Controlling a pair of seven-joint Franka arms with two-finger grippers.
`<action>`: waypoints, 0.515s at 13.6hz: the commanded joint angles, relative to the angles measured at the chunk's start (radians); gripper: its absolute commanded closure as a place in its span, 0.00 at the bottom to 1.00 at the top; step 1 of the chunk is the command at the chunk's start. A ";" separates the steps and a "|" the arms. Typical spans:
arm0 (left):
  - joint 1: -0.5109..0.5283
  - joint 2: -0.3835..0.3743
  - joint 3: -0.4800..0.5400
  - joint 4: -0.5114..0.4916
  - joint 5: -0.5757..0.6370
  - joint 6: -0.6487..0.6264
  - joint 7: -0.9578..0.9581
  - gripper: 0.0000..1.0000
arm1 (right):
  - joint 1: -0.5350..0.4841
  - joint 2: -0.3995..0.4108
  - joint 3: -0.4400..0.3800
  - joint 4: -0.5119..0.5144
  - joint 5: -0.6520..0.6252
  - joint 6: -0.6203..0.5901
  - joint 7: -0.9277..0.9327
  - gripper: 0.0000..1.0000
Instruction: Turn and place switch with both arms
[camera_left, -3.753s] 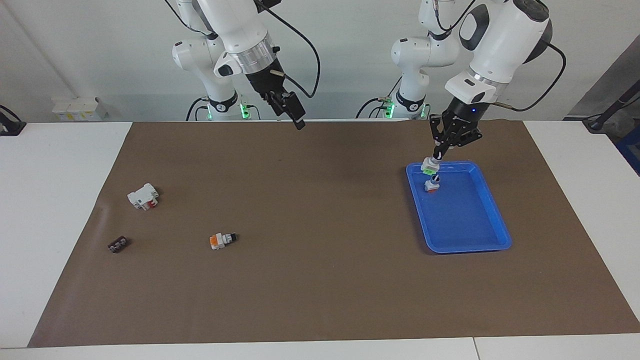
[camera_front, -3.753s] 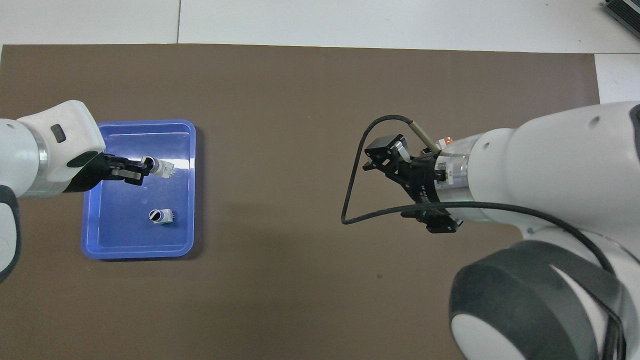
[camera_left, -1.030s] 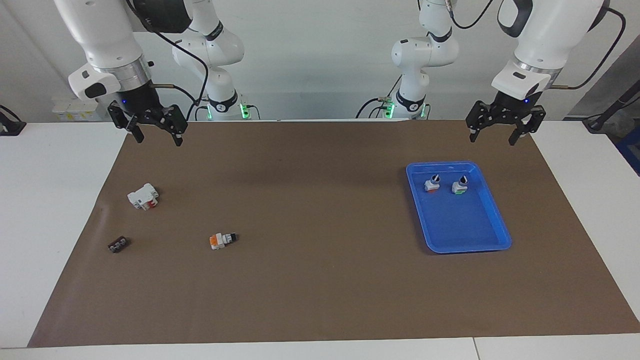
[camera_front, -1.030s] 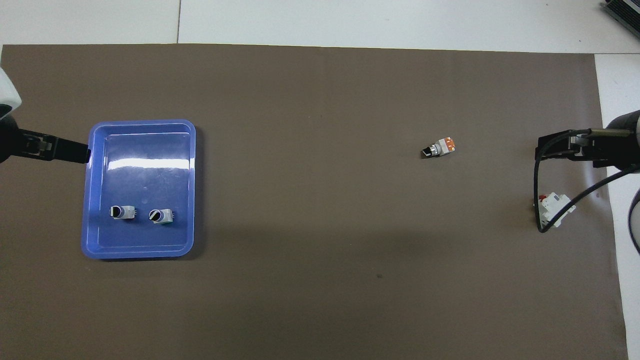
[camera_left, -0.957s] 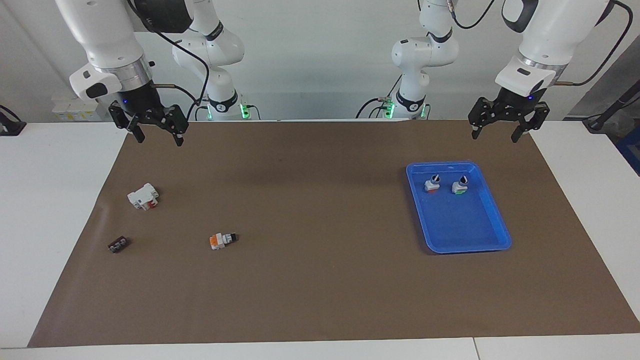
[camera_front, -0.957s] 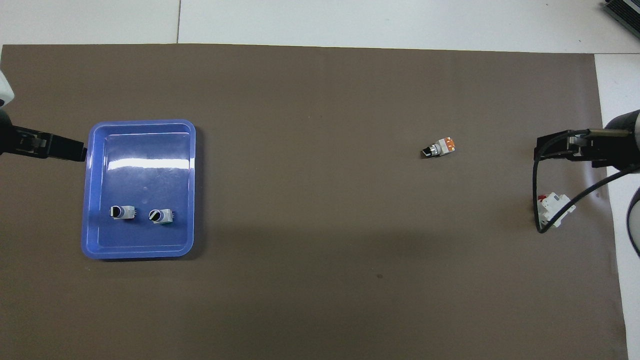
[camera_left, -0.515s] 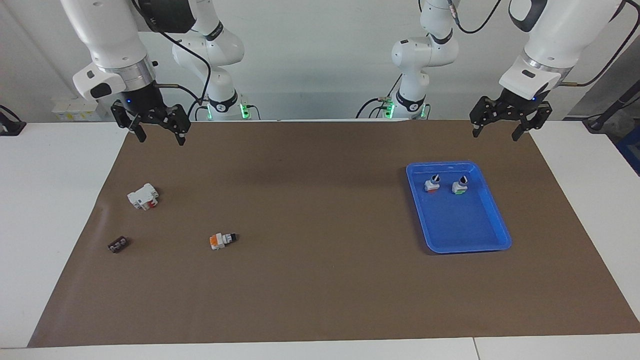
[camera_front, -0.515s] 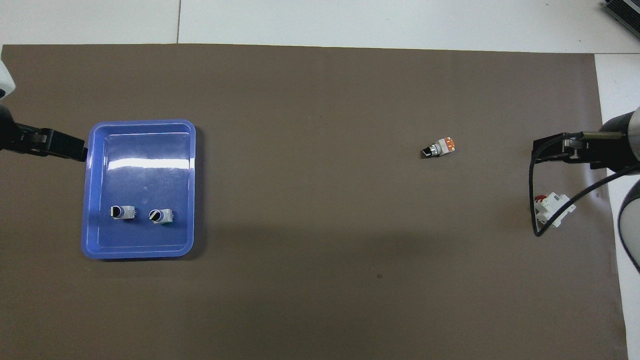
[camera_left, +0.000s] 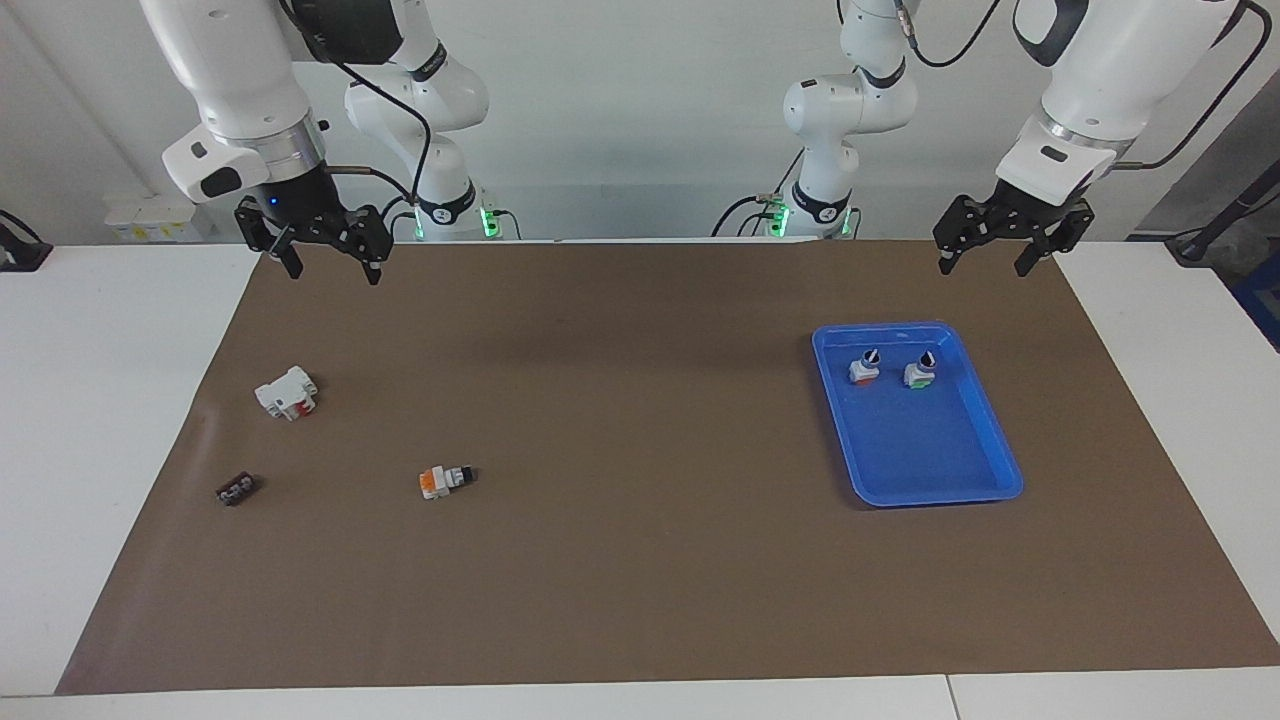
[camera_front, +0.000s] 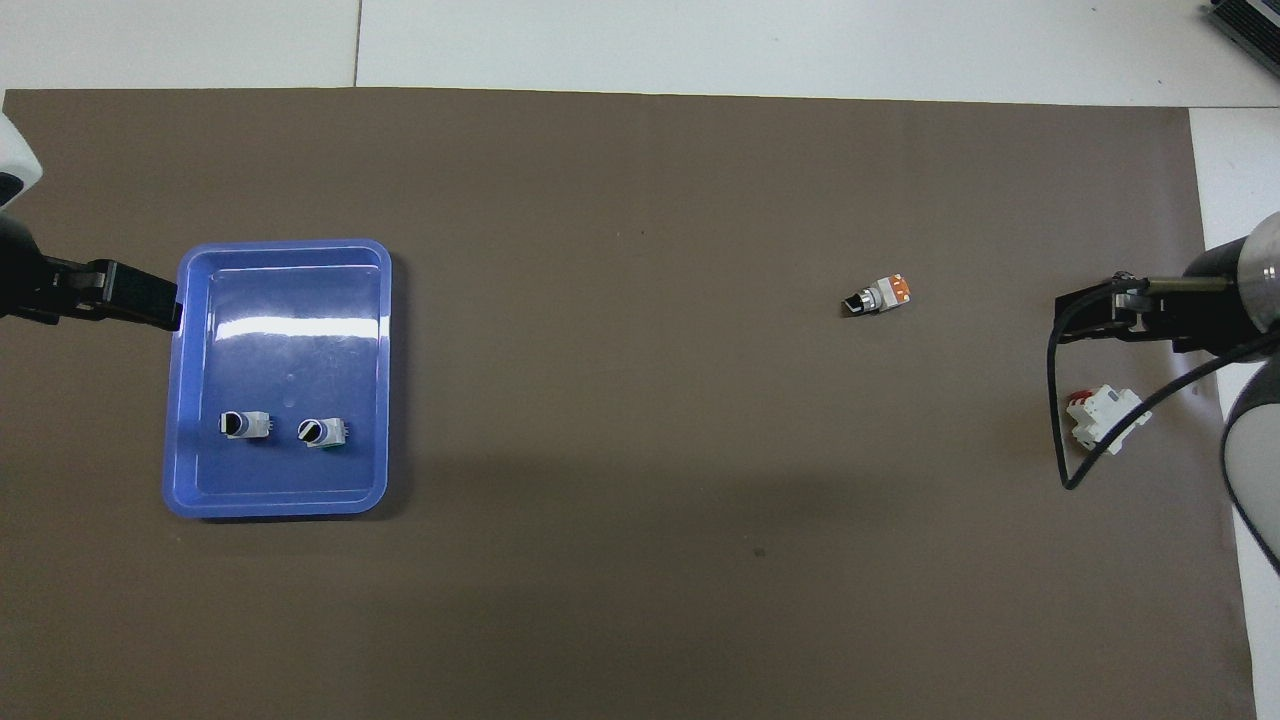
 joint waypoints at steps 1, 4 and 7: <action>0.017 -0.030 0.004 -0.032 -0.009 -0.006 -0.011 0.00 | -0.024 -0.010 0.000 0.000 0.009 -0.021 -0.002 0.00; 0.028 -0.030 0.007 -0.032 -0.009 -0.006 -0.011 0.00 | -0.021 -0.004 0.002 0.025 0.060 -0.074 0.010 0.00; 0.028 -0.030 0.007 -0.032 -0.009 -0.006 -0.011 0.00 | -0.013 -0.009 0.008 0.028 -0.009 -0.078 0.003 0.00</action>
